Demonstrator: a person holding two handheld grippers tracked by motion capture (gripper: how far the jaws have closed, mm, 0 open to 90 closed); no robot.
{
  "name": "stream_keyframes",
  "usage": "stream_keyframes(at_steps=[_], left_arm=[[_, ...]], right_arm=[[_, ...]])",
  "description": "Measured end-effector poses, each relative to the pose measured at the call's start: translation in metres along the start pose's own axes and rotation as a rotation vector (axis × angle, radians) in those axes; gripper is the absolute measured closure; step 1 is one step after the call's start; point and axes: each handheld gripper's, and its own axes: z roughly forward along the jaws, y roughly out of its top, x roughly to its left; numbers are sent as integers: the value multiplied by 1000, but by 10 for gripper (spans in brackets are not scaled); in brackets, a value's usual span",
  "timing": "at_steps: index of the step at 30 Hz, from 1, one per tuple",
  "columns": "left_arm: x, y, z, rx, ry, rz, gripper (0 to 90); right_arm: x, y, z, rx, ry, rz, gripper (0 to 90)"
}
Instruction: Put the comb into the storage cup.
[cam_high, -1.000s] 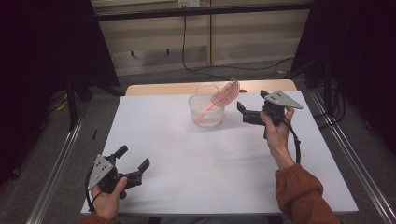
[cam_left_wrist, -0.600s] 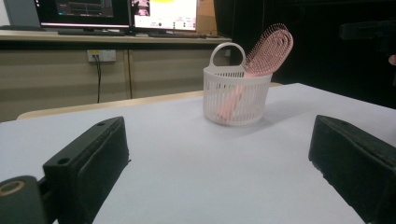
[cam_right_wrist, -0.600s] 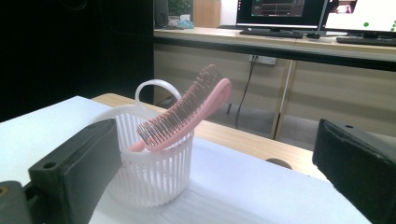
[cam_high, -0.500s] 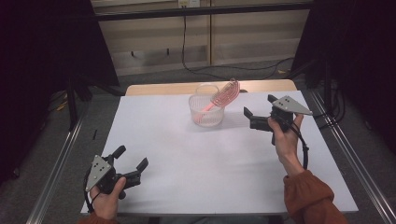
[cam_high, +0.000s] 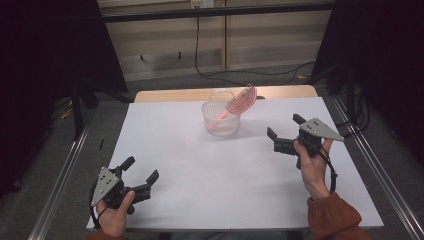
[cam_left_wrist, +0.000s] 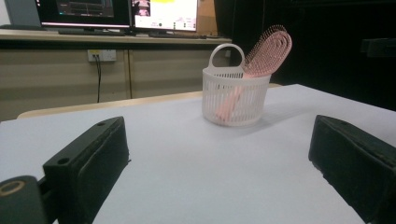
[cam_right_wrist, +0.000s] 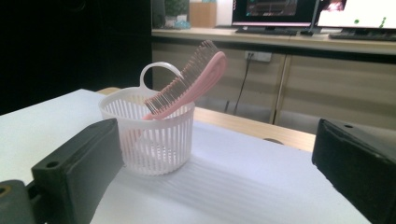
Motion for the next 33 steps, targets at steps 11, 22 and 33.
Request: stream_keyframes(at_steps=[11, 22, 33], left_arm=[[0, 1, -4, -19, 24, -12, 54], [-1, 1, -4, -21, 35, -12, 55], [-2, 1, -5, -17, 35, 8, 54]], right_arm=[[3, -18, -19, 16, -35, -8, 3], [4, -25, -40, -2, -96, -12, 0], [0, -33, -66, 18, -86, -21, 0]])
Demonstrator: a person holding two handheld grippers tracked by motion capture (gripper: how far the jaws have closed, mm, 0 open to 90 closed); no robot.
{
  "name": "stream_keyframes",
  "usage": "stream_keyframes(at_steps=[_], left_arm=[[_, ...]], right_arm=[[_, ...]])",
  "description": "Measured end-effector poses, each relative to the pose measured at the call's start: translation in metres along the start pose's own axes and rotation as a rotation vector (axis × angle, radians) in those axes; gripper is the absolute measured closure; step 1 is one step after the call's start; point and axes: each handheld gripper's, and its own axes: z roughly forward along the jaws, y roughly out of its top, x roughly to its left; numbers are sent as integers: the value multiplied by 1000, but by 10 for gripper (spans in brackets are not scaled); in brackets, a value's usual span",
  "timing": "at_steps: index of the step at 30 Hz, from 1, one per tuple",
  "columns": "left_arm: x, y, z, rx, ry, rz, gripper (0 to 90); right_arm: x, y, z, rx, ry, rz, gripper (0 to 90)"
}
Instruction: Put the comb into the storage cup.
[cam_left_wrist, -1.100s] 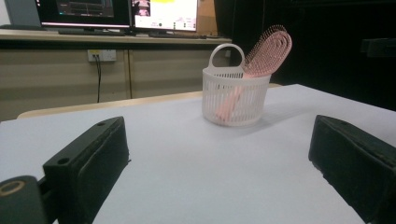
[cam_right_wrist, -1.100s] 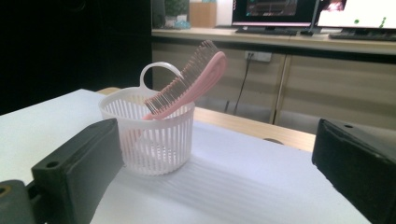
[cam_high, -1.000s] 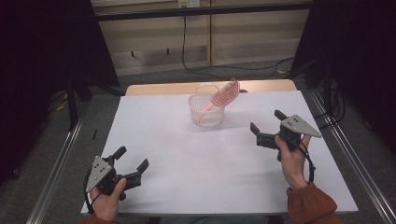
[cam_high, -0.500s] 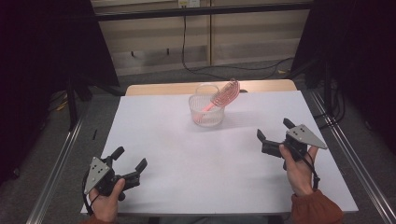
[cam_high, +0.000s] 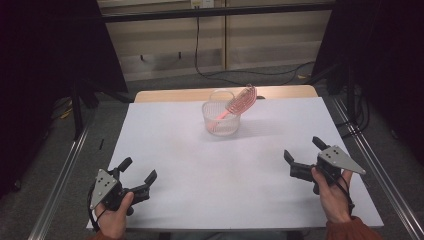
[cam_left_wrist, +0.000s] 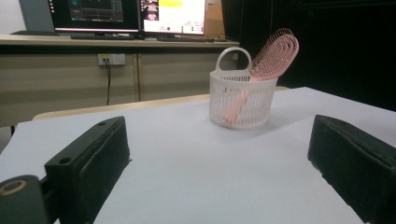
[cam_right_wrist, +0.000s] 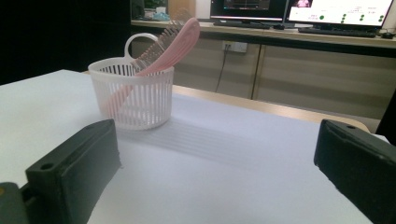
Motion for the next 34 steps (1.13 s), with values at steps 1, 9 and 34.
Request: stream_keyframes(at_steps=[1, 9, 34], left_arm=[[0, 0, 0, -3, 0, -2, 54], [-1, 0, -1, -2, -5, 0, 54], [0, -3, 4, 27, 19, -32, 49]], right_arm=[[1, -1, -2, 1, -4, -6, 0], [3, -9, -19, -16, 16, 4, 0], [4, -28, -27, -48, 27, -17, 0]])
